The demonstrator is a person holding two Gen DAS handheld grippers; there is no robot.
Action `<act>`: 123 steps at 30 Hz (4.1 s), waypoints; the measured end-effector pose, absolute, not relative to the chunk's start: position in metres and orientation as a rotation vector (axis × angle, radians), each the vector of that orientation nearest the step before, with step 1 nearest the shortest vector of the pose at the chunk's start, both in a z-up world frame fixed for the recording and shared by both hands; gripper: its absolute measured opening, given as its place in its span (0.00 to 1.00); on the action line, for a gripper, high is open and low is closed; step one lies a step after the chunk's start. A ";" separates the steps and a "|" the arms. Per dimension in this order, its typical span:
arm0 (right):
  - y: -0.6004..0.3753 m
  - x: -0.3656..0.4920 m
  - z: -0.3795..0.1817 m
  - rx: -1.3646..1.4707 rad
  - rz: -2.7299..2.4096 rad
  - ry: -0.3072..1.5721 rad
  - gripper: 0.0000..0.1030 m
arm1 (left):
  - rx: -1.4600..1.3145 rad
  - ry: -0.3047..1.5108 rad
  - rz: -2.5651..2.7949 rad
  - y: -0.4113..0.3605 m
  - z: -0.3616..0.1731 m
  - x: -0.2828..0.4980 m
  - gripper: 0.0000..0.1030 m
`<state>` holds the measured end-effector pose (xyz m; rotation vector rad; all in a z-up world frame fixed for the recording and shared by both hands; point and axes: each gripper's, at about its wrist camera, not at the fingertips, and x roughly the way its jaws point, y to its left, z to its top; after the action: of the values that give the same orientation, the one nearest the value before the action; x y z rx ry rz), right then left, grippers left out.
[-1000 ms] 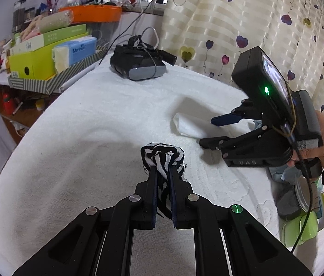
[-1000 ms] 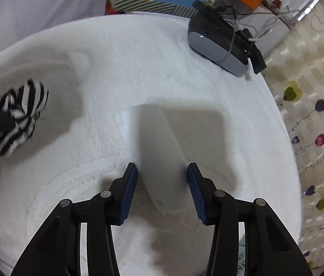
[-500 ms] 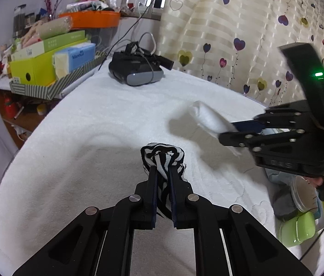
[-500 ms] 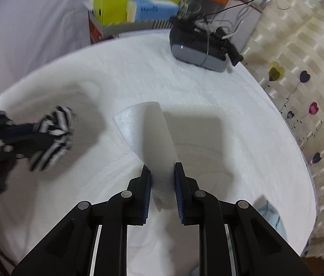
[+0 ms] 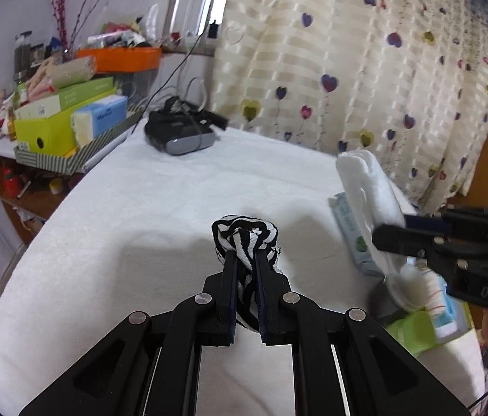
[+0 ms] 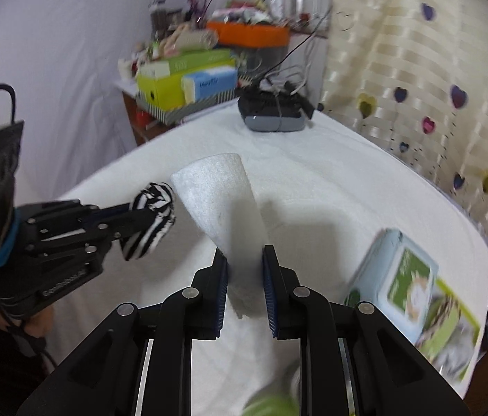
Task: Organize soft objects
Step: 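Carry the striped sock and white towel with both grippers over the box, then open both grippers to drop the sock and towel into the box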
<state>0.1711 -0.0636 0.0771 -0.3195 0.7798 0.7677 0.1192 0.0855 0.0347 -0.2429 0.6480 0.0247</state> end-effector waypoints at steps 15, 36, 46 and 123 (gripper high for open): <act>-0.147 0.101 0.083 -0.075 0.668 0.704 0.19 | -0.203 0.571 -0.130 0.025 0.071 0.071 0.09; -0.223 0.063 0.077 0.008 0.500 0.662 0.19 | -0.119 0.589 -0.311 -0.067 0.075 0.060 0.09; -0.257 0.065 0.069 0.057 0.455 0.662 0.19 | -0.080 0.615 -0.348 -0.104 0.071 0.069 0.09; -0.318 0.071 0.037 0.087 0.194 0.694 0.47 | -0.017 0.723 -0.497 -0.181 0.025 0.096 0.31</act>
<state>0.0707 -0.3177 0.0370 0.0871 0.6940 0.1937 0.0965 -0.1807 0.0250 -0.0166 0.7226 -0.4967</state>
